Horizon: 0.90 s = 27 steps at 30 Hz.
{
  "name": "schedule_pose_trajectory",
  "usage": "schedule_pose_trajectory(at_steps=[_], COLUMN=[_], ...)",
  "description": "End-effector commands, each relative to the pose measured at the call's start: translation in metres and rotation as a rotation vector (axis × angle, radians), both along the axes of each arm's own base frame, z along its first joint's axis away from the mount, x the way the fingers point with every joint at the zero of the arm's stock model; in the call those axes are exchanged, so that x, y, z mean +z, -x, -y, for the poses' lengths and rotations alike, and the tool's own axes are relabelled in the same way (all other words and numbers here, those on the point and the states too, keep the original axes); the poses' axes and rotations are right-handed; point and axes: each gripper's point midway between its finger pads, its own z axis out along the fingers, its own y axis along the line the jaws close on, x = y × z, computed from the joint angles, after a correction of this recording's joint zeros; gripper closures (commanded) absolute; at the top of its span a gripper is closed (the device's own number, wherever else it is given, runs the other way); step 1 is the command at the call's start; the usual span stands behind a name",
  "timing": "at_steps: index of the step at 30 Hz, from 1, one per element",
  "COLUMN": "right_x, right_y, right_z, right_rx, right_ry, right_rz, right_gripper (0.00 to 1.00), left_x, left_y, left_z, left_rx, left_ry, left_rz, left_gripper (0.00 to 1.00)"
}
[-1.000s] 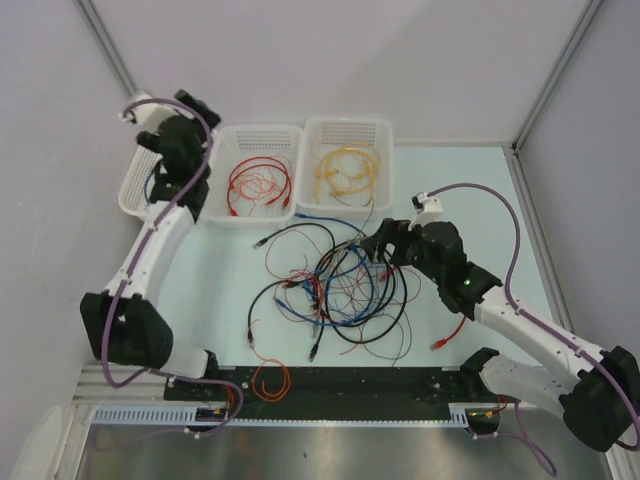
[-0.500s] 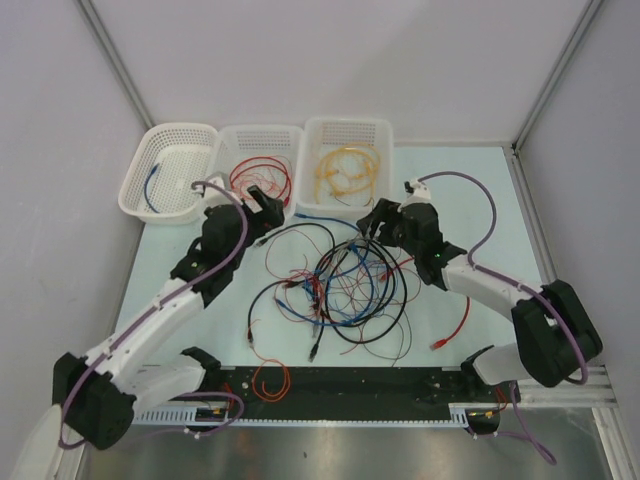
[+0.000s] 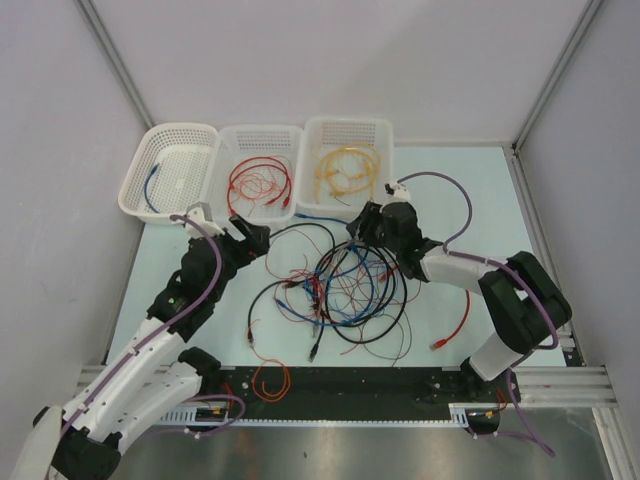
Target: Untangle the cables
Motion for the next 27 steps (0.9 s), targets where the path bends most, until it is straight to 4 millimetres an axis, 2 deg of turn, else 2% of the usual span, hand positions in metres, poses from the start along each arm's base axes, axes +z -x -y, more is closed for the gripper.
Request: schedule_pose_trajectory(at_steps=[1, 2, 5, 7, 8, 11, 15, 16, 18, 19, 21, 23, 24, 26, 27], right_x=[0.022, 0.024, 0.028, 0.031, 0.031, 0.041, 0.091, 0.119, 0.149, 0.178, 0.202, 0.232, 0.245, 0.267, 0.276], right_y=[-0.022, -0.023, -0.029, -0.032, -0.03, -0.026, -0.007, 0.001, 0.016, 0.026, 0.046, 0.065, 0.077, 0.095, 0.106], right_z=[-0.01, -0.01, -0.007, -0.006, -0.006, -0.007, -0.014, -0.011, -0.015, -0.01, -0.015, -0.006, -0.008, 0.003, 0.001], right_rx=[-0.025, -0.026, -0.056, -0.064, -0.059, -0.051, -0.011, -0.017, 0.006, 0.007, 0.041, 0.043, 0.058, 0.059, 0.079], right_ry=[-0.041, -0.036, -0.021, -0.02, -0.015, -0.018, -0.033, -0.057, -0.073, -0.092, -0.097, -0.101, -0.117, -0.135, -0.149], right_rz=[0.073, 0.085, 0.11, 0.117, 0.117, 0.131, 0.233, 0.287, 0.337, 0.395, 0.433, 0.494, 0.515, 0.553, 0.565], right_gripper=[0.54, 0.57, 0.79, 0.84, 0.9, 1.0, 1.0, 1.0, 1.0, 1.0, 1.0, 1.0, 1.0, 1.0, 1.0], left_x=[-0.019, -0.02, -0.026, -0.027, -0.026, -0.025, -0.027, -0.029, -0.033, -0.034, -0.037, -0.037, -0.038, -0.036, -0.036], left_y=[0.01, 0.011, 0.013, 0.013, 0.012, 0.013, 0.015, 0.016, 0.018, 0.02, 0.022, 0.025, 0.026, 0.027, 0.028], left_z=[-0.003, -0.004, -0.006, -0.007, -0.006, -0.006, -0.007, -0.007, -0.008, -0.008, -0.009, -0.01, -0.011, -0.012, -0.012], left_rx=[-0.006, -0.003, 0.003, 0.005, 0.005, 0.004, 0.005, 0.004, 0.003, 0.004, 0.008, 0.01, 0.012, 0.01, 0.01], left_ry=[-0.026, -0.028, -0.034, -0.034, -0.031, -0.03, -0.025, -0.026, -0.024, -0.021, -0.012, 0.001, 0.001, 0.006, 0.005], left_rz=[-0.05, -0.052, -0.059, -0.06, -0.058, -0.06, -0.066, -0.071, -0.08, -0.083, -0.089, -0.085, -0.088, -0.081, -0.083], left_gripper=[0.04, 0.04, 0.04, 0.04, 0.04, 0.04, 0.04, 0.04, 0.04, 0.04, 0.04, 0.04, 0.04, 0.04, 0.04])
